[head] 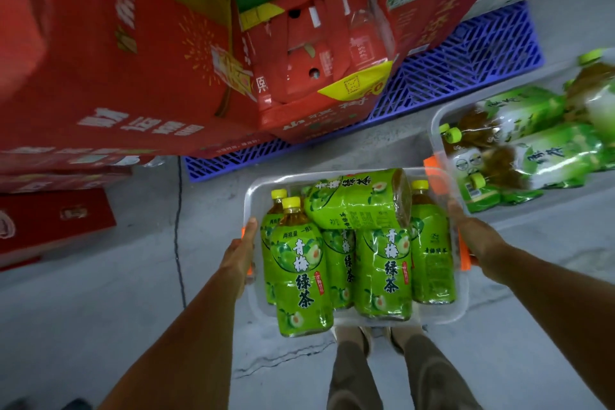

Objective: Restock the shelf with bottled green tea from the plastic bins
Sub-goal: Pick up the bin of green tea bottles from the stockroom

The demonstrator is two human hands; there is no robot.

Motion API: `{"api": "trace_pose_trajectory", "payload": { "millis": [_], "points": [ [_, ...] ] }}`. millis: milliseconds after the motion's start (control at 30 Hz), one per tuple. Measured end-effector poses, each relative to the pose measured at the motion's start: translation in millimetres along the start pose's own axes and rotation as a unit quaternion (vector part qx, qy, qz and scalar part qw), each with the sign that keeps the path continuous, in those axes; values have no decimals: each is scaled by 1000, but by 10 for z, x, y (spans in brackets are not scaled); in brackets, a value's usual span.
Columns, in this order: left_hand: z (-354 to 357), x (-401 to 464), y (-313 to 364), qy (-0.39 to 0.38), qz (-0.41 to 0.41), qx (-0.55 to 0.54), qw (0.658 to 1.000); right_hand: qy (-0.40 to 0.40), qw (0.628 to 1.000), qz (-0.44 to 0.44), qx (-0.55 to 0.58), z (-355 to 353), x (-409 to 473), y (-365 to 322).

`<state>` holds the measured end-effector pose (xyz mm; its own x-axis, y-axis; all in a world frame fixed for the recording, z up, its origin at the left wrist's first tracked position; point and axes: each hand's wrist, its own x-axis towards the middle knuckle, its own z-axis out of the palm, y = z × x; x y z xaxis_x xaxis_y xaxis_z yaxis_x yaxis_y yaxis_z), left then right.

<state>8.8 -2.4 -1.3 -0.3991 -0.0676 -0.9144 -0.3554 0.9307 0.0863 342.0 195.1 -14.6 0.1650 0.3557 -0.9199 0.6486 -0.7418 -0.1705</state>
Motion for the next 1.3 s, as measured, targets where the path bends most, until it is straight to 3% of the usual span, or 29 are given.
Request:
{"api": "trace_pose_trajectory", "payload": {
  "millis": [200, 467, 700, 867, 1000, 1133, 1300],
  "points": [
    [-100, -873, 68, 2, 7, 18, 1000, 18, 1000, 5, -11, -606, -743, 81],
    [-259, -2210, 340, -4, 91, 40, 995, 4, 999, -21, 44, -1372, -1890, 236],
    [-286, -3313, 519, 7, 200, 109, 974, 127, 973, -74, 176, -1771, -2988, 695],
    [-177, -3986, 512, 3, 254, 152, 955, 179, 940, -21, 288, -1857, -3580, 1396],
    [53, -4440, 456, -26, 291, 226, 929, 218, 900, 30, 376, -1861, -4011, 2005],
    [513, -4864, 319, -45, 295, 313, 902, 236, 817, 90, 518, -1772, -4269, 2754],
    [1281, -5332, 23, -58, 333, 431, 836, 235, 737, 141, 618, -1540, -4108, 4019]
  ]
}}
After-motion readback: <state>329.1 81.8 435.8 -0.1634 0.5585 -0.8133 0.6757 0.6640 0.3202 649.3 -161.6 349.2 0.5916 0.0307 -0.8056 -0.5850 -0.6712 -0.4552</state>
